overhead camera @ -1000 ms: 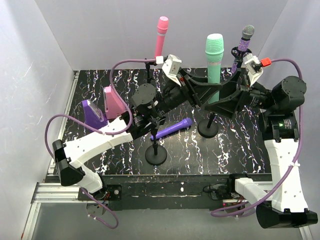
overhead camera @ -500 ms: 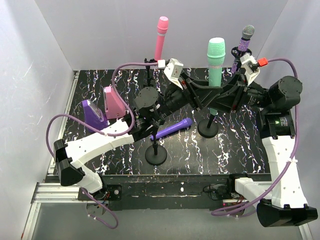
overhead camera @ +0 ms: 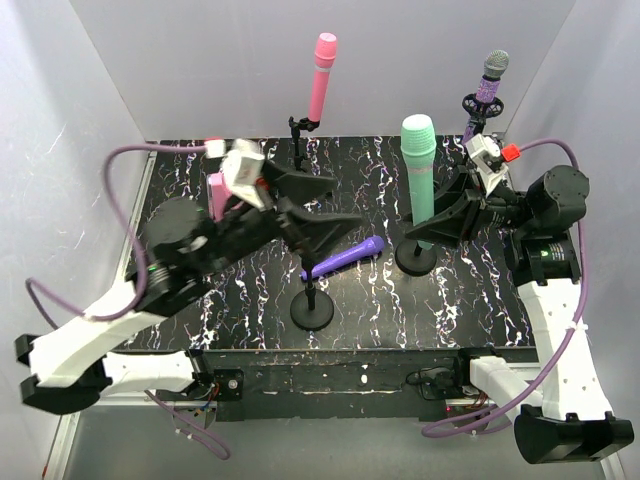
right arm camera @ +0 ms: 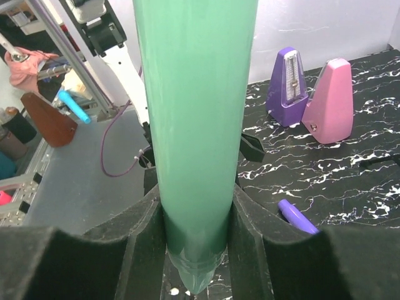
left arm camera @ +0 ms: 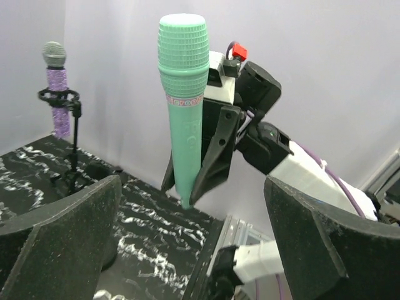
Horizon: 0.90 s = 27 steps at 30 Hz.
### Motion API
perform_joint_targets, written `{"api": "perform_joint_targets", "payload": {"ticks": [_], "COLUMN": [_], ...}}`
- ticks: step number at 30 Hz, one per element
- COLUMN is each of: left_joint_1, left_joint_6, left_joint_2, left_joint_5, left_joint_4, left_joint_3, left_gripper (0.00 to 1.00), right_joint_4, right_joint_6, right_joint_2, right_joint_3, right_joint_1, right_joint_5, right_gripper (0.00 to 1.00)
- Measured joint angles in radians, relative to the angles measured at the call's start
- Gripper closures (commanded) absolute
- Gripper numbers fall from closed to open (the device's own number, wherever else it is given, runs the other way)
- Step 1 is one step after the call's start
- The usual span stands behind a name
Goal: Attach the microphones to the stand
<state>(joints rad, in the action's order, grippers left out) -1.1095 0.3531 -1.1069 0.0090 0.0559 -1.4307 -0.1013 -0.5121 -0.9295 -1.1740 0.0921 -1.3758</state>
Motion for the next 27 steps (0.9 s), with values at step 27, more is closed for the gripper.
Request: {"api": "perform_joint_targets", "payload": {"ticks": [27], "left_joint_1": [0.0], "left_joint_6": [-0.459], "left_joint_2": [0.477], "left_joint_5": [-0.105], "left_joint_4": [0.111], "left_joint_3": [0.848], "left_gripper": [0.12], "right_joint_4": [0.439], "right_joint_6": [0.449], "right_joint_2": [0.035], "right_joint_3": [0.013], "right_joint_1": [0.0], "right_joint_5": [-0.022], "right_gripper": [0.99]}}
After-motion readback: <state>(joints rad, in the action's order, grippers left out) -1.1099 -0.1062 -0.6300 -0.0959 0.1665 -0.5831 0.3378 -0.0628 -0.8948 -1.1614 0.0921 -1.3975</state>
